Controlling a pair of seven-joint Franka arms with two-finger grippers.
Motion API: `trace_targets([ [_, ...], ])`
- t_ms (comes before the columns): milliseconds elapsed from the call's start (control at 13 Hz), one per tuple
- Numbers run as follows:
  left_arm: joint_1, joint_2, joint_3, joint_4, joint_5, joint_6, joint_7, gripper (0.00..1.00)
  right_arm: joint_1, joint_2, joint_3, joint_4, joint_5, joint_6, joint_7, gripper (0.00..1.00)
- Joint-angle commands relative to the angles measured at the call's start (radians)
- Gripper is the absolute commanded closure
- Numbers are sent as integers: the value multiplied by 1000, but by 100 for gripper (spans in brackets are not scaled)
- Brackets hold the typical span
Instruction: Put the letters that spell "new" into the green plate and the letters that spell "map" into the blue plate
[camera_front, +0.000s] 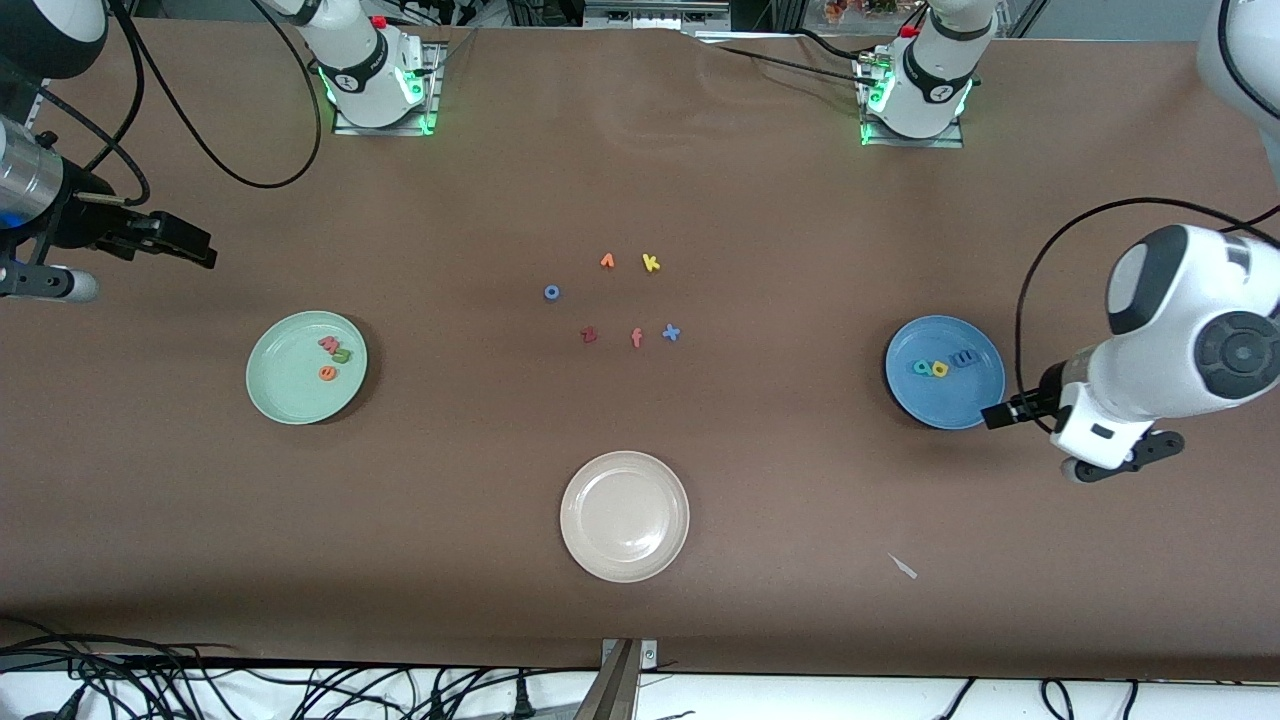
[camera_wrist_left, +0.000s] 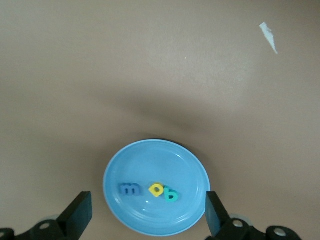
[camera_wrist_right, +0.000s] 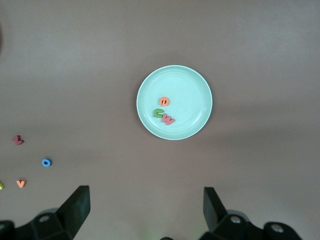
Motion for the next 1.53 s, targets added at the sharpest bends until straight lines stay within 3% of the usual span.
trace_targets([
  [0, -42, 3, 7, 114, -17, -112, 107, 0, -9, 6, 8, 24, 0, -24, -4, 0],
  [230, -85, 5, 25, 194, -35, -244, 314, 0, -11, 6, 8, 24, 0, -24, -7, 0],
  [384, -196, 0, 176, 275, -107, -308, 389, 0, -9, 6, 8, 24, 0, -24, -7, 0],
  [537, -298, -29, 369, 329, -263, -332, 423, 0, -11, 6, 8, 24, 0, -24, -7, 0],
  [691, -403, -96, 549, 319, -372, -332, 494, 0, -9, 6, 8, 24, 0, -24, -7, 0],
  [844, -468, -116, 657, 311, -463, -321, 505, 1, -11, 6, 8, 24, 0, -24, -7, 0],
  [997, -476, -151, 663, 245, -469, -243, 505, 1, -11, 6, 8, 24, 1, -24, -7, 0],
  [1304, -484, -268, 675, -11, -460, -19, 557, 1, -11, 6, 8, 24, 0, -24, -7, 0],
  [1458, -485, -274, 675, -42, -457, 32, 562, 1, -11, 6, 8, 24, 1, -24, -9, 0],
])
